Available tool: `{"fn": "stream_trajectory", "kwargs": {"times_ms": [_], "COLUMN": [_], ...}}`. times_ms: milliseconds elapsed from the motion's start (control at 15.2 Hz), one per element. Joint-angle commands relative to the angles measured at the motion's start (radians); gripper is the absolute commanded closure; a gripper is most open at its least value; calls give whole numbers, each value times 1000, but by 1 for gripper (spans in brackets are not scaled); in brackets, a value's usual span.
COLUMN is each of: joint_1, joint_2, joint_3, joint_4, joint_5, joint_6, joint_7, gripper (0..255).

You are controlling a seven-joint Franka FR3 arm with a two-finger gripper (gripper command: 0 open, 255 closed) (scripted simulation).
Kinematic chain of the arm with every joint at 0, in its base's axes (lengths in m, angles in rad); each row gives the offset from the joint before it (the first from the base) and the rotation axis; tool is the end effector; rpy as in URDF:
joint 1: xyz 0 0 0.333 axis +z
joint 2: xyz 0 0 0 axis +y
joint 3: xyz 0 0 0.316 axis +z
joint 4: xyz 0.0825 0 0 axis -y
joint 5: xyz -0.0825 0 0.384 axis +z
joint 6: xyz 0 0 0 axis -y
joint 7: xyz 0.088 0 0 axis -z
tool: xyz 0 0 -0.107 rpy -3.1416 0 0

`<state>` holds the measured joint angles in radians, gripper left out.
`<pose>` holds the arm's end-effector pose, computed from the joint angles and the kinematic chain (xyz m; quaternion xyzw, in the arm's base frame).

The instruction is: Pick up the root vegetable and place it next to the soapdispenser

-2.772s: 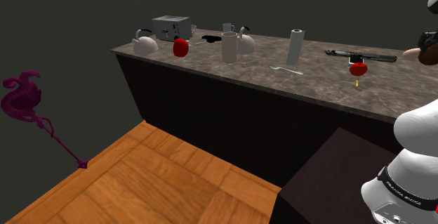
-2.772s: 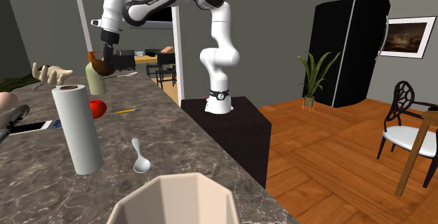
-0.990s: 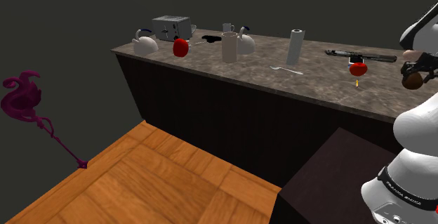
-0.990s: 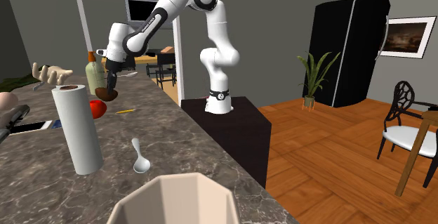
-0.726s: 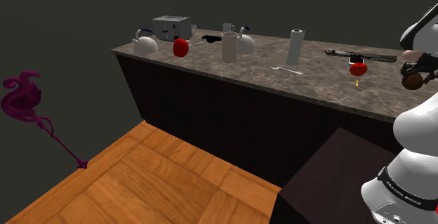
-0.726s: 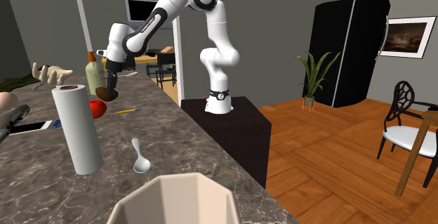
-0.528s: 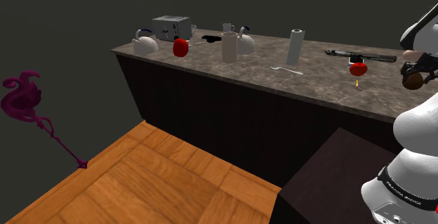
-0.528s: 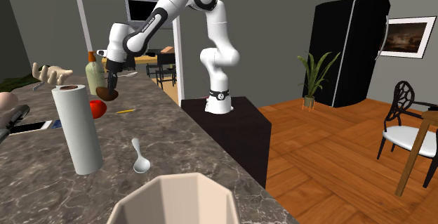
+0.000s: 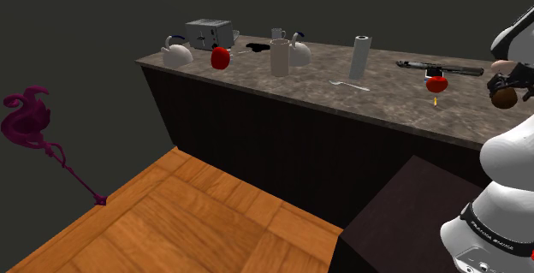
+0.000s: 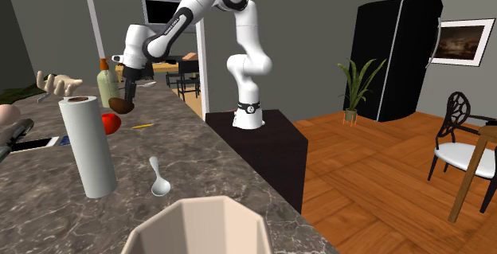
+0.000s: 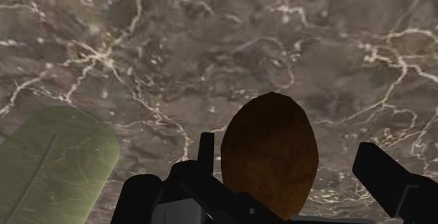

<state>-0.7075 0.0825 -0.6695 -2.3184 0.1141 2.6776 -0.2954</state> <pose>0.1024 -0.5321 0.3442 0.8254 -0.5448 0.1045 0.1045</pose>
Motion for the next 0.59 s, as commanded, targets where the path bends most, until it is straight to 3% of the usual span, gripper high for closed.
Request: {"fn": "stream_trajectory", "kwargs": {"times_ms": [0, 66, 528], "joint_1": [17, 18, 14], "joint_2": [-66, -98, -98], "joint_3": [-19, -20, -16], "joint_4": [-1, -2, -2], "joint_5": [-92, -130, -130], "joint_6": [-49, -72, -72], "joint_7": [66, 93, 93], "gripper": [0, 0, 0]}}
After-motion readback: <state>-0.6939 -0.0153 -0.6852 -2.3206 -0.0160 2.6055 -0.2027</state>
